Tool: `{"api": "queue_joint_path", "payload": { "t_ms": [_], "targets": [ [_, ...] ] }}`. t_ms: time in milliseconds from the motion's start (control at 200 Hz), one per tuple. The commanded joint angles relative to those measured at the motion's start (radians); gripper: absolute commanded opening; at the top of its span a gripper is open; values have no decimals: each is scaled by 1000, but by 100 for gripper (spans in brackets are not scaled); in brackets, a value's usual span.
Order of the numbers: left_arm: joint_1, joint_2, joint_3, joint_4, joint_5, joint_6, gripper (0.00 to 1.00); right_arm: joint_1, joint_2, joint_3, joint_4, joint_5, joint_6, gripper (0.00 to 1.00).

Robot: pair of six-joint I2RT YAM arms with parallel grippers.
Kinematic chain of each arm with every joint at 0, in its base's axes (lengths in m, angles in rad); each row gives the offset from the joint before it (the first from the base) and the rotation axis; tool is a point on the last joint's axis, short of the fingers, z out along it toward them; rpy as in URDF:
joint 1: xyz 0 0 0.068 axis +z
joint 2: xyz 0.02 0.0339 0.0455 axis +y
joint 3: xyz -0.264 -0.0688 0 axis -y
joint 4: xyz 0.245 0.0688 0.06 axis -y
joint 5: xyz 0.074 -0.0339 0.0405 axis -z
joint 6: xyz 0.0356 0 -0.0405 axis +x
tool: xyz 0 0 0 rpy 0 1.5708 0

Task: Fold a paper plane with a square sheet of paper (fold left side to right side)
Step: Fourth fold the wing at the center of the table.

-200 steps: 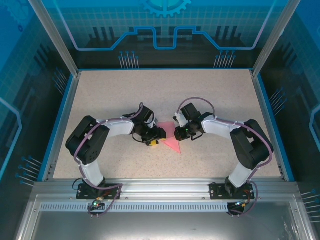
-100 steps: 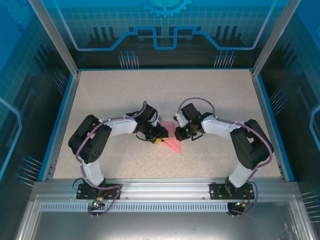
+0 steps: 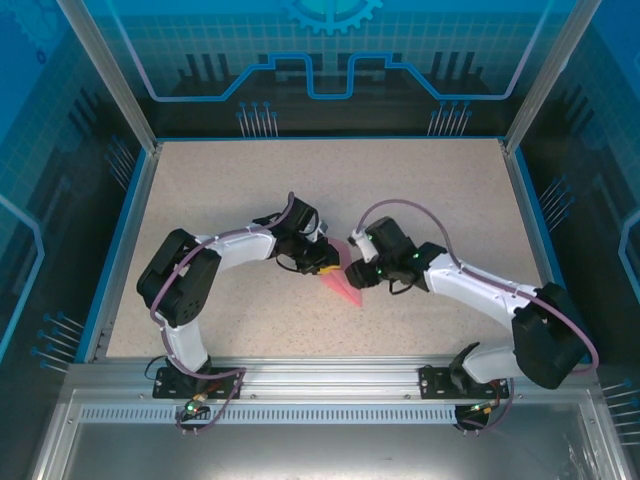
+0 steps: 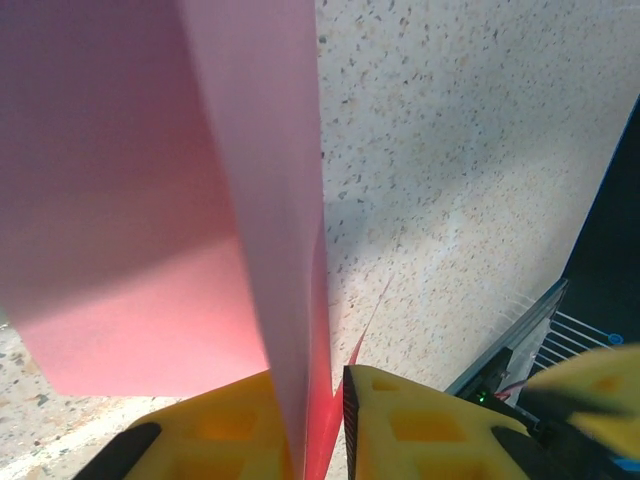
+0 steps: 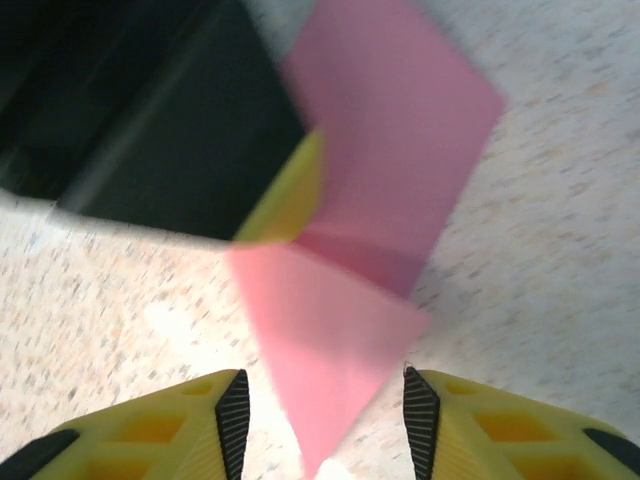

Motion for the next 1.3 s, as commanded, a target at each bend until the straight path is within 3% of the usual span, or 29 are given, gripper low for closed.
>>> {"api": "queue_joint_path", "payload": {
  "t_ms": [0,415,985,1135,1295],
  "targets": [
    [-3,21,37,-53,20,-11,19,87,10,-69,35,95,2,50],
    [-4,24,55,-85,5,-7,19,154,177,-25,92,145,-7,51],
    [1,19,54,-105,-12,5,19,150,214,-17,78,141,-9,23],
    [6,7,46,-110,-12,10,26,145,230,-19,78,122,-4,13],
    [23,-15,34,-117,-14,16,35,137,239,-17,76,104,-4,10]
  ]
}}
